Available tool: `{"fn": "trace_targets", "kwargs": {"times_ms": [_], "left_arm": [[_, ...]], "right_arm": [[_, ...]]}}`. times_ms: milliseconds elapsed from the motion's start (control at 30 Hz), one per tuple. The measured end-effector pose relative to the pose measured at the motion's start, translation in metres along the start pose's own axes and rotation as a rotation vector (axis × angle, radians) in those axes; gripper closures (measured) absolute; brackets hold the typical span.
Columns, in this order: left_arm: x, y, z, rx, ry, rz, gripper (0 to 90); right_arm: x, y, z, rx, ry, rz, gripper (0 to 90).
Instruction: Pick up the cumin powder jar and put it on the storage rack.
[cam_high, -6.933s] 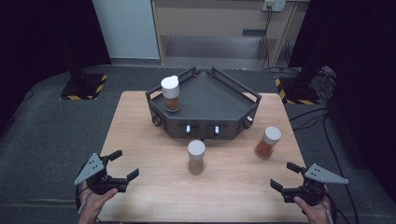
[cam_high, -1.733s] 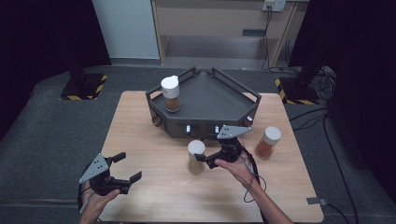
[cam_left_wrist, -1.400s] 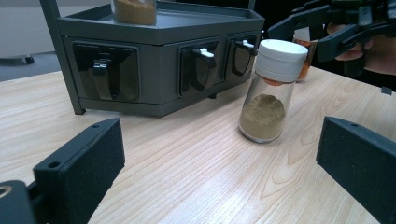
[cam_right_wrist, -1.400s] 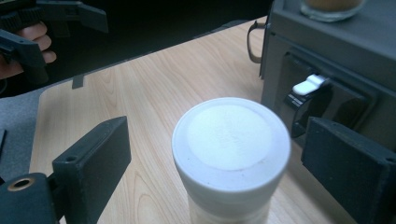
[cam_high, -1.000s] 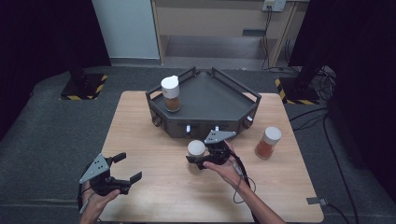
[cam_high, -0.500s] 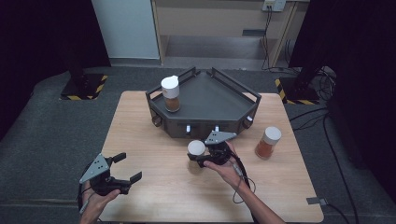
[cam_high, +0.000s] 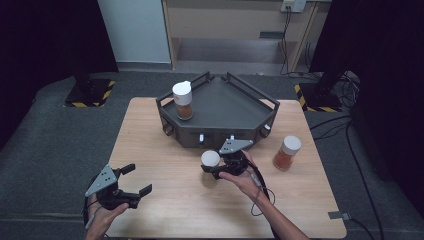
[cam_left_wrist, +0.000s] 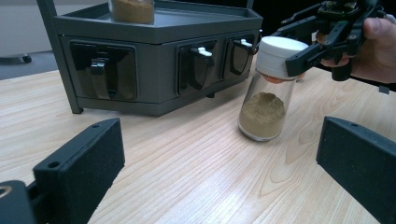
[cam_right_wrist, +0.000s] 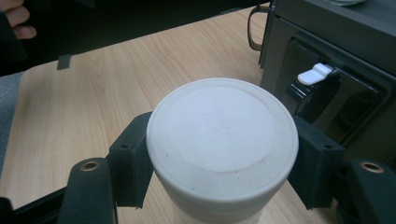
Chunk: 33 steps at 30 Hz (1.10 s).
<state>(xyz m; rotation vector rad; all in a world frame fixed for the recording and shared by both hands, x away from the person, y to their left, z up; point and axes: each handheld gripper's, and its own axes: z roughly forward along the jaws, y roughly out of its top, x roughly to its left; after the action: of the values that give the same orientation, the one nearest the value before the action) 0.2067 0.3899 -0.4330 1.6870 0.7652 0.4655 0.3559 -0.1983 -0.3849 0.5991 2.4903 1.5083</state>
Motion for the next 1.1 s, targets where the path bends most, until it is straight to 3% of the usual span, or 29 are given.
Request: {"fn": "trace_targets", "kwargs": {"times_ms": [733, 1100], "left_arm": [[0.001, 0.000, 0.000, 0.001, -0.004, -0.004, 0.0], [0.001, 0.000, 0.001, 0.004, -0.006, -0.004, 0.0]], "right_arm": [[-0.016, 0.030, -0.021, 0.017, 0.071, -0.041, 33.6], [-0.020, 0.054, -0.040, 0.028, 0.101, -0.075, 33.6]]}}
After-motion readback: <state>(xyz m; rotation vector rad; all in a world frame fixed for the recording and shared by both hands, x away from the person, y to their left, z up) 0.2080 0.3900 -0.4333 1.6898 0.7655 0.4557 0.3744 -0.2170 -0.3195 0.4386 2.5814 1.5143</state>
